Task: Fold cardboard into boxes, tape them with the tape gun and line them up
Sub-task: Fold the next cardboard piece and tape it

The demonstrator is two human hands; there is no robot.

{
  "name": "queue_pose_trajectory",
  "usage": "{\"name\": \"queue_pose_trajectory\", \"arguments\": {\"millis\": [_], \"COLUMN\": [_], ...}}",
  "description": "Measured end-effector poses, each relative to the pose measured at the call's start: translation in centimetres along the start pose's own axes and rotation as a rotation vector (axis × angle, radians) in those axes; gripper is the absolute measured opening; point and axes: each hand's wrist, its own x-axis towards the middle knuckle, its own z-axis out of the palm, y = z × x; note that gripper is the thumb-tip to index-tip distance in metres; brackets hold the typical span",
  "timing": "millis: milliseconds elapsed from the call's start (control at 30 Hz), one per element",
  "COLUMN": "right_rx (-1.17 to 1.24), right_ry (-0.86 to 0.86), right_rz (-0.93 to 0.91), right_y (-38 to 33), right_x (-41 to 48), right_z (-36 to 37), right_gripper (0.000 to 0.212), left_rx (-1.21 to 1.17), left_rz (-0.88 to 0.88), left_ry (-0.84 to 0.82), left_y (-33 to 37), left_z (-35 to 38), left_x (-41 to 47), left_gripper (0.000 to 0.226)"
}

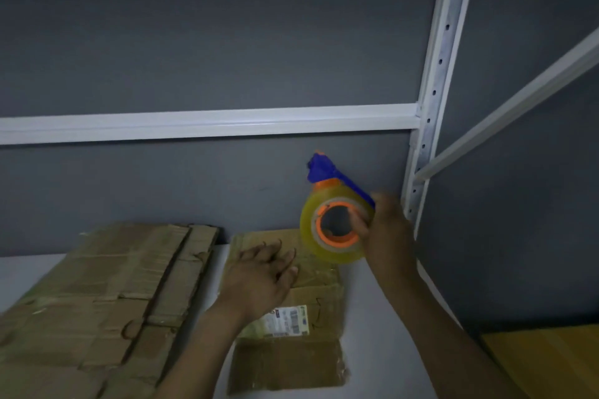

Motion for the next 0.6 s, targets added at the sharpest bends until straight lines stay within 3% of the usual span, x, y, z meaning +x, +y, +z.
{"name": "queue_pose_trajectory", "arguments": {"millis": [67,133,200,300,367,500,600], "right_rx": [-0.02,-0.023,-0.031,-0.054,-0.076,0.276,0.431], "right_ry": [-0.031,-0.044,0.001,-0.016,-0.054,-0.274,-0.402], "right_rz": [-0.133,-0.228,-0.276,-0.344,-0.361,-0.261,-0.14], "right_y": [-0.7,-0.6,-0.3,-0.3,-0.2,-0.5,-0.6], "right_x": [0.4,0.8,1.1,1.3,1.6,2.8,3.3], "right_z": [1.1,1.5,1.3,1.2,1.4,2.0,2.5], "right_gripper": [0.038,0.041,0.044,0.045,0.042,0.045,0.053], "left_rx": [-0.046,-0.245,-0.698,-1.327,-1.667,-1.898,-2.089], "left_rz": [0.001,0.02,-0.033,-0.257,-0.341,-0.44,-0.534], "left_ry": [0.011,0.073,0.215,0.376,0.322,0.153,0.021], "left_y": [-0.3,-0.3,0.2,0.8,0.7,0.2,-0.2], "left_z": [0.0,-0.8,-2.8,-6.3,-8.1,-9.3,-8.6], "left_x": [0.0,-0.3,-0.9,0.1,1.3,2.8,3.3], "left_gripper": [0.094,0.079,0.06,0.048,0.043,0.021,0.023]}}
